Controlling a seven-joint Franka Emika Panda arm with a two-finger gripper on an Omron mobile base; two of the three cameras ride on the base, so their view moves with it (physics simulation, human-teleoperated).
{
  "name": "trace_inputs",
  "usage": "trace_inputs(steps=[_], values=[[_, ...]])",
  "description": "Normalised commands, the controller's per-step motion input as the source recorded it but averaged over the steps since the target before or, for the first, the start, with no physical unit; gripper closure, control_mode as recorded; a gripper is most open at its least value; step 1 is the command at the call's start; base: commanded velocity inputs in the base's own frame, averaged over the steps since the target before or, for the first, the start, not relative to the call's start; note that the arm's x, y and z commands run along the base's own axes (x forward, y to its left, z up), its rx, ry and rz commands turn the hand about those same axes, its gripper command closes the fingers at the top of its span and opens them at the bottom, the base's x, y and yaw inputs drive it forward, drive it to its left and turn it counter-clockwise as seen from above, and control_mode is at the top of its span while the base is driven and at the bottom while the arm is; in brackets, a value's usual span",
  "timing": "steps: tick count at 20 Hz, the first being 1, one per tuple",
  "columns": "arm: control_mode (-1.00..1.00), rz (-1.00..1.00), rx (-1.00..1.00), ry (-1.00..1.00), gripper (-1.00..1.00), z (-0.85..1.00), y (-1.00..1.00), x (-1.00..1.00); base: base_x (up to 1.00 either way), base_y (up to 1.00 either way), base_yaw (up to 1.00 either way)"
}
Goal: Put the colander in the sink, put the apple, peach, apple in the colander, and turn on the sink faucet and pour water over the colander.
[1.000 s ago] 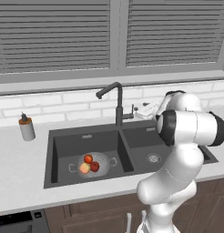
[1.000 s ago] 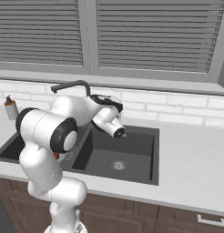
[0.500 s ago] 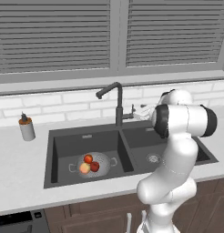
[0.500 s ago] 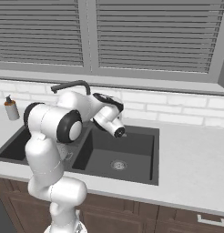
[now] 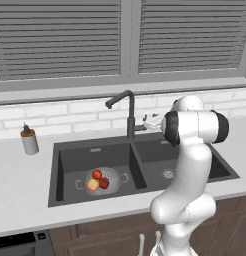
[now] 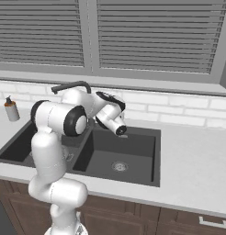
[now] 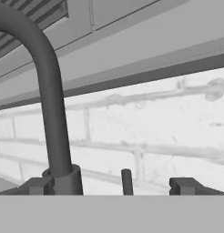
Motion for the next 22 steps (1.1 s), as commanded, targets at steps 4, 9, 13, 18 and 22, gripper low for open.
trace_inputs(steps=[4, 9, 13, 18, 22], values=[[-1.00, -0.04, 0.00, 0.00, -1.00, -0.10, 0.02, 0.32, 0.00, 0.00, 0.00], [-1.00, -0.04, 0.00, 0.00, -1.00, -0.11, 0.03, 0.34, 0.00, 0.00, 0.00], [-1.00, -0.04, 0.00, 0.02, -1.00, -0.19, 0.00, 0.29, 0.00, 0.00, 0.00], [-1.00, -0.03, 0.00, 0.02, -1.00, -0.15, 0.00, 0.28, 0.00, 0.00, 0.00], [-1.00, -0.02, 0.00, 0.01, 1.00, -0.10, 0.00, 0.27, 0.00, 0.00, 0.00]])
